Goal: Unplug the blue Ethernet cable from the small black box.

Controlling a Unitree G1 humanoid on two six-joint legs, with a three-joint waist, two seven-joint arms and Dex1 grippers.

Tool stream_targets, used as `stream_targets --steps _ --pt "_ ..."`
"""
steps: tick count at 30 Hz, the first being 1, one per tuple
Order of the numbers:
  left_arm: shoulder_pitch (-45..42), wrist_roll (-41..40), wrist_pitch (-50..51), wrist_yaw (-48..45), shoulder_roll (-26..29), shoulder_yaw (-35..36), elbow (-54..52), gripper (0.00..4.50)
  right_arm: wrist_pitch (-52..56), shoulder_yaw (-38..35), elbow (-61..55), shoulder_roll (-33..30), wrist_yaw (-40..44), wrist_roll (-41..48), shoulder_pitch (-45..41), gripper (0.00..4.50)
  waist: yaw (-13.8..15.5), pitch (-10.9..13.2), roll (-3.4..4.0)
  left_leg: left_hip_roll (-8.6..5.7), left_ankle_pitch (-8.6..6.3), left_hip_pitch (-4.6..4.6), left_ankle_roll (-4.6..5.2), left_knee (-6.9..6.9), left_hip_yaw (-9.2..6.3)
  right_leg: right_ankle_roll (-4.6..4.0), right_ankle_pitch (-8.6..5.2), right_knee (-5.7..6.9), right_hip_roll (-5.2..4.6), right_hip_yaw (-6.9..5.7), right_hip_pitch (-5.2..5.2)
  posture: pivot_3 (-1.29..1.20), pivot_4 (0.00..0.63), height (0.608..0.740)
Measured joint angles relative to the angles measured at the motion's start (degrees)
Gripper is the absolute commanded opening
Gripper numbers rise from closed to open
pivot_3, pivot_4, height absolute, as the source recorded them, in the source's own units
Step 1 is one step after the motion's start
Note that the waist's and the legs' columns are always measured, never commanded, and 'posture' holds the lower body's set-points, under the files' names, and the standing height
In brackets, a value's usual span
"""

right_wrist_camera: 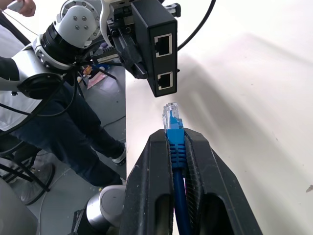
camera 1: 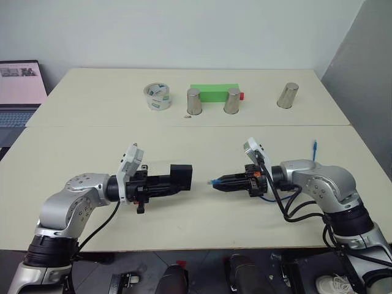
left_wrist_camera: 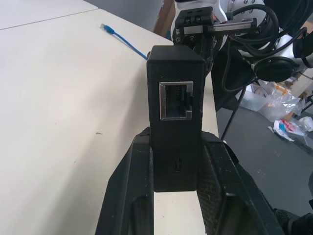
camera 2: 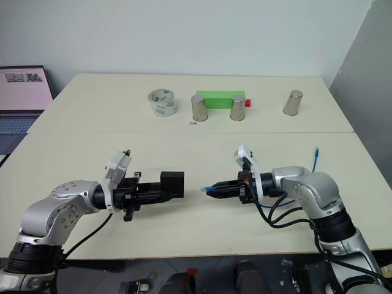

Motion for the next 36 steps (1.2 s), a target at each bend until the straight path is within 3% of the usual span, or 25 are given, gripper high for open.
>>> stream_targets --steps 6,13,15,17,23,27,31,36 --pt "-0.05 0.01 -0.01 0.57 -0.25 0.01 0.02 0.77 -1.71 -0.01 0.13 0.27 -0.77 -1.76 -0.03 0.04 0.01 0.0 0.0 0.0 0.0 0.0 0.0 0.01 0.0 0.0 0.0 0.0 0.0 0.0 0.0 0.0 0.15 0.74" --pt "0.51 0.74 -1.05 4.13 -1.84 0.74 0.23 0.77 -23.75 -2.04 24.54 3.42 -12.58 -19.08 -6.66 0.04 -0.02 0.01 0.01 -0.01 0.0 0.02 0.0 0.01 0.08 0.04 0.03 0.02 0.0 0.06 -0.01 0.0 0.15 0.74" --pt "0.62 0.92 -1.2 4.94 -2.27 0.8 0.17 0.77 -29.3 -2.47 31.96 3.59 -16.57 -23.72 -8.49 0.74 -0.02 0.01 0.02 -0.02 0.0 -0.02 0.0 -0.02 0.09 0.02 0.03 0.0 -0.01 0.08 -0.04 0.0 0.15 0.74" --pt "0.62 1.55 -1.28 7.05 -2.9 0.87 0.18 0.77 -36.26 -2.64 43.84 4.68 -23.33 -29.79 -10.27 1.07 0.05 0.01 0.01 -0.03 0.0 -0.06 0.0 -0.02 0.09 -0.1 0.09 -0.02 -0.03 0.08 -0.05 0.0 0.15 0.74" --pt "0.59 3.61 -2.23 11.94 -4.62 1.08 0.34 0.77 -41.59 -4.24 50.76 6.45 -25.44 -32.93 -11.18 2.3 -0.05 0.01 0.02 -0.05 0.0 -0.02 0.0 0.02 0.13 -0.25 0.19 0.01 -0.05 0.13 -0.02 0.0 0.15 0.74" --pt "-1.16 7.81 -6.47 19.06 -7.64 2.46 4.63 0.77 -38.62 -5.35 45.76 4.99 -21.7 -32.27 -8.87 3.28 0.2 0.02 0.05 -0.03 0.01 0.0 0.0 0.02 0.01 -0.18 0.15 0.03 -0.03 0.05 0.0 0.0 0.15 0.74" --pt "-4.28 15.07 -16.26 28.57 -11.44 4.73 12.25 0.77 -34.59 -6.18 31.46 2.18 -13.74 -28.0 -4.13 4.36 0.39 0.02 0.07 -0.05 0.01 -0.02 0.0 0.02 0.02 -0.19 0.16 0.03 -0.05 0.06 0.0 0.0 0.15 0.74" --pt "-6.15 21.38 -28.25 36.25 -14.44 6.43 21.24 0.77 -27.96 -6.52 11.61 1.99 -8.37 -20.66 -1.02 4.36 0.01 0.02 0.07 -0.02 0.0 0.0 -0.01 0.01 0.03 -0.22 0.18 0.04 -0.06 0.05 -0.01 0.0 0.15 0.74"
